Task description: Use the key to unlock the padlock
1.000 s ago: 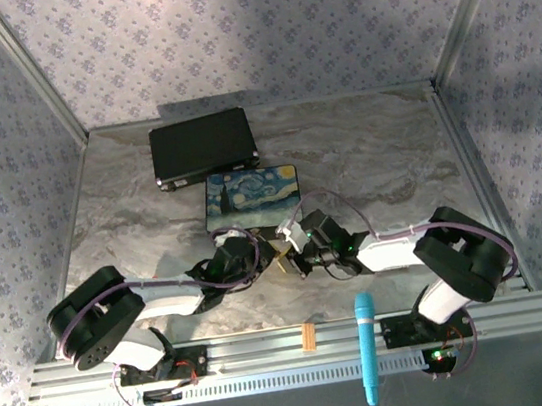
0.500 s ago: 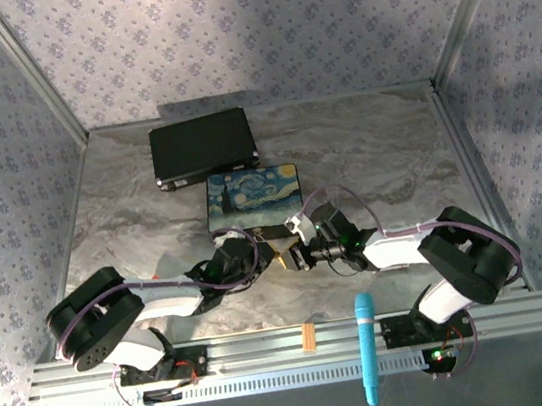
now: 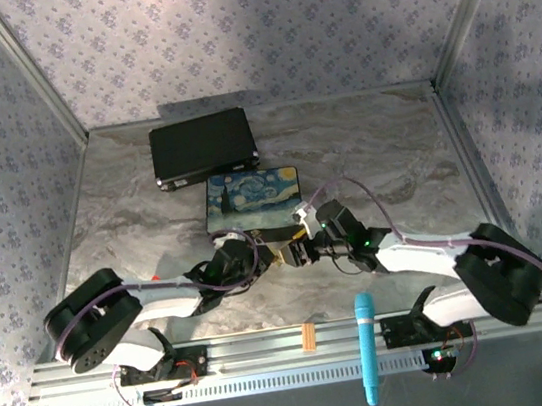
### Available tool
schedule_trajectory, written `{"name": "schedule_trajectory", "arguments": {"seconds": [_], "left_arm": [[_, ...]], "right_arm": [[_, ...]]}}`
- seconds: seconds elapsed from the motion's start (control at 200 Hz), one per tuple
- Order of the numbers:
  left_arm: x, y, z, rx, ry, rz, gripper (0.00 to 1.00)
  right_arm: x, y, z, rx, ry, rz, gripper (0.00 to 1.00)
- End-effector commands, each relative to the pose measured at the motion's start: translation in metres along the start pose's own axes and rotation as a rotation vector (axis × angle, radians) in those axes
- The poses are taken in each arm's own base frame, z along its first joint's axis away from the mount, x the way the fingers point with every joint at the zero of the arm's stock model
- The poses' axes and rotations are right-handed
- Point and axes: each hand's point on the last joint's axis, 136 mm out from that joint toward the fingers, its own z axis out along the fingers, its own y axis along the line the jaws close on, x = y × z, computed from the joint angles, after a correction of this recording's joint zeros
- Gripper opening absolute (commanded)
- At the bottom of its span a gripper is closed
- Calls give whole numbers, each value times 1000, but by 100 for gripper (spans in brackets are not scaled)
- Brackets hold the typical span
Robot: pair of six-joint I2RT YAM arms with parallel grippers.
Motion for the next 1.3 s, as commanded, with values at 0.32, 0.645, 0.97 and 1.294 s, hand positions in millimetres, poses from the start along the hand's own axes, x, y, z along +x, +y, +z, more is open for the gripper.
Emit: {"name": "schedule_trajectory", "arguments": {"seconds": [0.32,0.645,0.97,1.294], "left_arm": [[2,47,-14,-333,63,228,0],[-18,77,-39,-546,41,421,2],[-36,93,-54,-711,20,542,9],[-32,84,-30,-720,13,581,24]], "right_arm": [[-50,-84,-10,470,135,275,84],[-23,-110,13,602,291,260,67],[-6,-111,27,552,318,302,67],[-4,-109,31,518,316,313,67]]}}
